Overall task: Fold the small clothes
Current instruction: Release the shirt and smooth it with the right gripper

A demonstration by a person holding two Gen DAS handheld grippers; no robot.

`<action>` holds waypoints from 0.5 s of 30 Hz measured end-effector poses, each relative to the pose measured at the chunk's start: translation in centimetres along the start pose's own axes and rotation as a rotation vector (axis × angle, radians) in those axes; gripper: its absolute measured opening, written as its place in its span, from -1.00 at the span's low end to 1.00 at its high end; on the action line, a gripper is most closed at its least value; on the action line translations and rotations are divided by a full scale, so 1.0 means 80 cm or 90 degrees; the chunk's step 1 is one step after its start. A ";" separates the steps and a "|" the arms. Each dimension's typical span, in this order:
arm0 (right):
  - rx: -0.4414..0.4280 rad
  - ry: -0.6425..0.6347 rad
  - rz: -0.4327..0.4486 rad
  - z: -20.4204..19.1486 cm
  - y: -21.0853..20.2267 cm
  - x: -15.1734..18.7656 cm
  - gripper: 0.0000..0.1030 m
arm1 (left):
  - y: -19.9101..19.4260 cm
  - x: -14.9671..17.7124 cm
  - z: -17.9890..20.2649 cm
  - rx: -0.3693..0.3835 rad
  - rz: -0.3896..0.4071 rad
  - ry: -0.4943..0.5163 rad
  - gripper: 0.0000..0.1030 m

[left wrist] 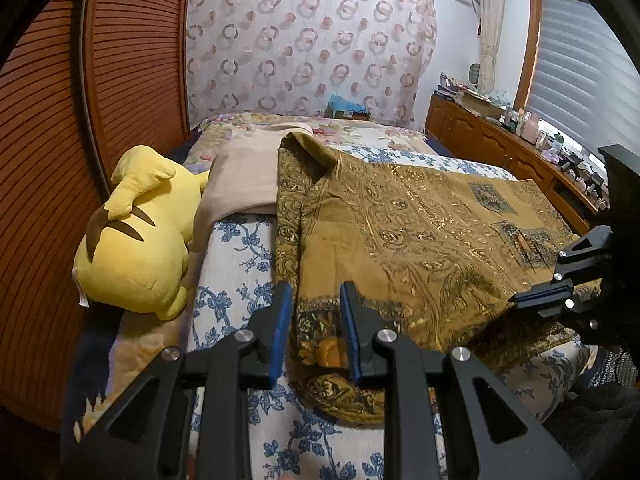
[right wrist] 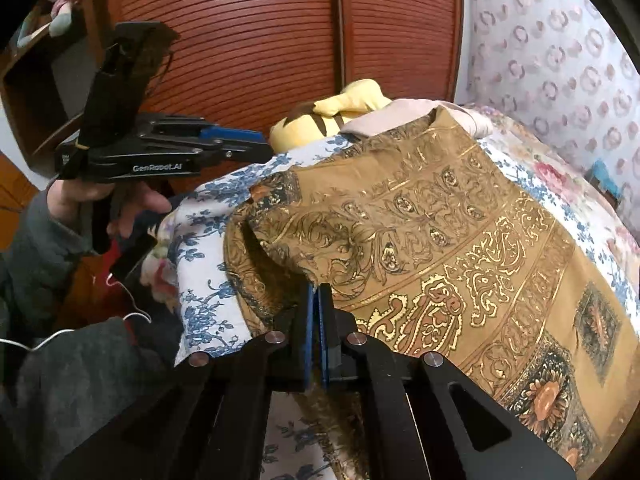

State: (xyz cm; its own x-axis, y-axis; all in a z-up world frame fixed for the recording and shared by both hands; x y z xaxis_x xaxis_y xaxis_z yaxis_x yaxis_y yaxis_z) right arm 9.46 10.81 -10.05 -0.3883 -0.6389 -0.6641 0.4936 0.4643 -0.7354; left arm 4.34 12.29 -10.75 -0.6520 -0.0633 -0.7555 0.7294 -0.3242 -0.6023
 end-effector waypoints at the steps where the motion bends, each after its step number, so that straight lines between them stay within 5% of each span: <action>1: 0.007 0.004 -0.003 0.002 0.003 0.001 -0.75 | 0.003 -0.001 0.000 -0.001 -0.003 0.001 -0.57; 9: 0.068 0.029 -0.003 0.034 0.011 0.007 -0.22 | 0.029 0.006 -0.011 -0.012 -0.038 -0.008 -0.57; 15: 0.103 0.056 0.007 0.065 0.009 0.010 -0.12 | 0.050 0.017 -0.027 -0.026 -0.070 -0.021 -0.56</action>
State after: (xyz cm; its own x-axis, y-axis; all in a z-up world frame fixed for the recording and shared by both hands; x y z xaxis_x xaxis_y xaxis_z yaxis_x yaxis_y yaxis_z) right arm 13.54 7.49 -10.40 -0.4462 -0.5747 -0.6860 0.6137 0.3614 -0.7020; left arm 6.80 12.96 -14.78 -0.7344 -0.0606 -0.6760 0.6607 -0.2920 -0.6915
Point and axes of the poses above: each gripper's, at about its wrist camera, not at the fingertips, and y roughly the way its jaws point, z to its right, x to its underside, the point moved 8 cm from there along y, roughly the way its jaws point, and after that the axes turned 13 degrees about x, right-handed, at the moved point
